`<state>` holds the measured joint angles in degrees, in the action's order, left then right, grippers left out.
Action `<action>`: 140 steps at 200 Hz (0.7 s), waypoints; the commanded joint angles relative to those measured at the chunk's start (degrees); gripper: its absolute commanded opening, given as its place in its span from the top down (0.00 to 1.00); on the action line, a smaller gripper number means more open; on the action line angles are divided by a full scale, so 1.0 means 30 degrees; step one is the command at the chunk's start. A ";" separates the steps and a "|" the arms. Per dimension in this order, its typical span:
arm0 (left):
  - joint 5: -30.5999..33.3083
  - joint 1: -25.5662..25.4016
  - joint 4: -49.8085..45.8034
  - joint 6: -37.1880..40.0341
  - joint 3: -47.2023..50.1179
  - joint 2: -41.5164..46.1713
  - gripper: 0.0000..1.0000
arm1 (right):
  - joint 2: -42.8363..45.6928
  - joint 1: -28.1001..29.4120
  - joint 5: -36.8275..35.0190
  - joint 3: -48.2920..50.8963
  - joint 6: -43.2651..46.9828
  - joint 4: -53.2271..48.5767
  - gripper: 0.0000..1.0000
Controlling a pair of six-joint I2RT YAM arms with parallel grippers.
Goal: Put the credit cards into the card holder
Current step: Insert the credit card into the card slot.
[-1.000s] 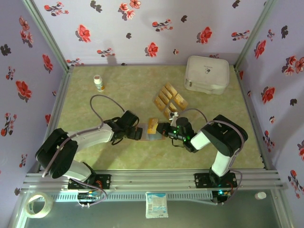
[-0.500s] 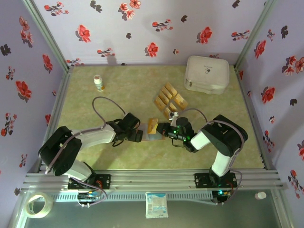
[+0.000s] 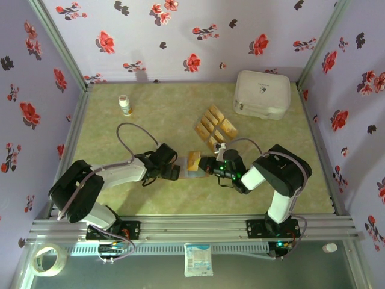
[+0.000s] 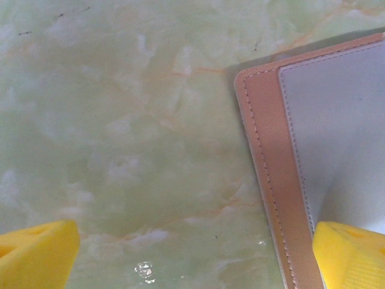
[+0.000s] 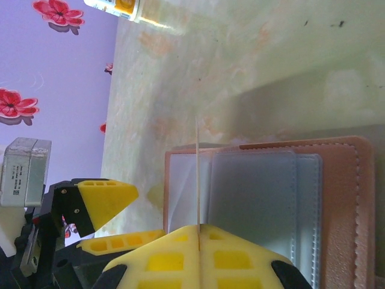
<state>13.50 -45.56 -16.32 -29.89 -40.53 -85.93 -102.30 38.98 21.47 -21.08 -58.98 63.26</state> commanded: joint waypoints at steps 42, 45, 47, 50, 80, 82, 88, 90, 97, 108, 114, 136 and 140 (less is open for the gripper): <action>0.0515 -0.0139 -0.0197 -0.0307 0.0265 -0.0235 0.00 | -0.0428 -0.0133 0.0586 0.0318 0.0181 0.1089 1.00; 0.0533 -0.0136 -0.0213 -0.0318 0.0269 -0.0253 0.00 | -0.0439 -0.0133 0.0621 0.0292 0.0178 0.1089 1.00; 0.0524 -0.0135 -0.0200 -0.0305 0.0262 -0.0253 0.00 | -0.0455 -0.0133 0.0661 0.0290 0.0178 0.1089 1.00; 0.0512 -0.0143 -0.0210 -0.0300 0.0264 -0.0252 0.00 | -0.0483 -0.0133 0.0722 0.0278 0.0178 0.1086 1.00; 0.0539 -0.0150 -0.0174 -0.0349 0.0272 -0.0311 0.00 | -0.0697 -0.0133 0.1072 0.0200 0.0179 0.1089 1.00; 0.0533 -0.0139 -0.0183 -0.0349 0.0270 -0.0341 0.00 | -0.0702 -0.0133 0.1074 0.0193 0.0178 0.1111 1.00; 0.0530 -0.0139 -0.0164 -0.0349 0.0295 -0.0352 0.00 | -0.0747 -0.0133 0.1102 0.0199 0.0180 0.1141 1.00; 0.0516 -0.0136 -0.0181 -0.0349 0.0283 -0.0344 0.00 | -0.0766 -0.0133 0.1110 0.0200 0.0178 0.1146 1.00; 0.0525 -0.0136 -0.0157 -0.0349 0.0274 -0.0334 0.00 | -0.0836 -0.0133 0.1132 0.0203 0.0177 0.1199 1.00; 0.0513 -0.0137 -0.0185 -0.0349 0.0243 -0.0306 0.00 | -0.0938 -0.0133 0.1175 0.0216 0.0127 0.1320 1.00; 0.0526 -0.0143 -0.0180 -0.0332 0.0270 -0.0323 0.00 | -0.0986 -0.0133 0.1194 0.0233 0.0090 0.1359 1.00; 0.0554 -0.0135 -0.0157 -0.0318 0.0268 -0.0351 0.00 | -0.1096 -0.0133 0.1264 0.0257 0.0035 0.1528 1.00; 0.0545 -0.0135 -0.0184 -0.0320 0.0269 -0.0360 0.00 | -0.1100 -0.0133 0.1300 0.0250 0.0035 0.1556 1.00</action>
<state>13.50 -45.56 -16.23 -30.06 -40.34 -86.08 -104.77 38.87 24.27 -20.71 -59.00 65.80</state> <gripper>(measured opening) 0.997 0.040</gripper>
